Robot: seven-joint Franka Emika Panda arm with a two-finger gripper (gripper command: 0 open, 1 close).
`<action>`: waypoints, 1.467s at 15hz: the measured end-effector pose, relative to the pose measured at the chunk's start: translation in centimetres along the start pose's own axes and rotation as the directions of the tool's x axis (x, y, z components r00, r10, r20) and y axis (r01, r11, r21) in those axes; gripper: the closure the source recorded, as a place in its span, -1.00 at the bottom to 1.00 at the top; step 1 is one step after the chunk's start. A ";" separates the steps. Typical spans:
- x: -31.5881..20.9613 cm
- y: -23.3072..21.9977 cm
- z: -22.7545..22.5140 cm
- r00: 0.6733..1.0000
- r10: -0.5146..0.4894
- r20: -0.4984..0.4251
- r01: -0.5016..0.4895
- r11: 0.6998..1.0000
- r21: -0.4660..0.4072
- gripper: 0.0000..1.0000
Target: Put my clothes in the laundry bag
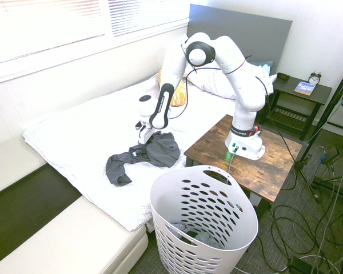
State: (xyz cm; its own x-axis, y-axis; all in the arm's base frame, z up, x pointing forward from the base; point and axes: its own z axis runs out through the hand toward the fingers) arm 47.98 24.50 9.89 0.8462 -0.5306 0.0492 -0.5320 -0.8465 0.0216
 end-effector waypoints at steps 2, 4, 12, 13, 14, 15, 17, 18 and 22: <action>2.3 -1.1 -6.8 0.999 -0.003 -0.047 0.005 0.999 0.039 1.00; 3.5 -2.2 -15.0 0.996 -0.011 -0.086 0.018 0.997 0.081 1.00; -15.2 -1.8 -45.9 0.980 -0.134 -0.149 0.165 0.961 0.223 1.00; -20.1 -0.2 -49.5 0.976 -0.165 -0.143 0.195 0.953 0.233 1.00; -24.8 2.0 -52.7 0.971 -0.189 -0.143 0.220 0.945 0.243 1.00; -29.1 4.3 -55.3 0.965 -0.213 -0.156 0.247 0.937 0.249 1.00; -36.4 7.5 -57.3 0.949 -0.257 -0.183 0.298 0.919 0.258 1.00; -39.7 8.4 -57.0 0.940 -0.283 -0.189 0.325 0.912 0.252 1.00; -52.2 10.7 -49.1 0.898 -0.404 -0.172 0.429 0.892 0.146 1.00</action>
State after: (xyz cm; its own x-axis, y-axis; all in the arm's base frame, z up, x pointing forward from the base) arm -3.40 45.33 56.60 0.9699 -0.1272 0.2076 -0.1071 -0.9887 -0.1051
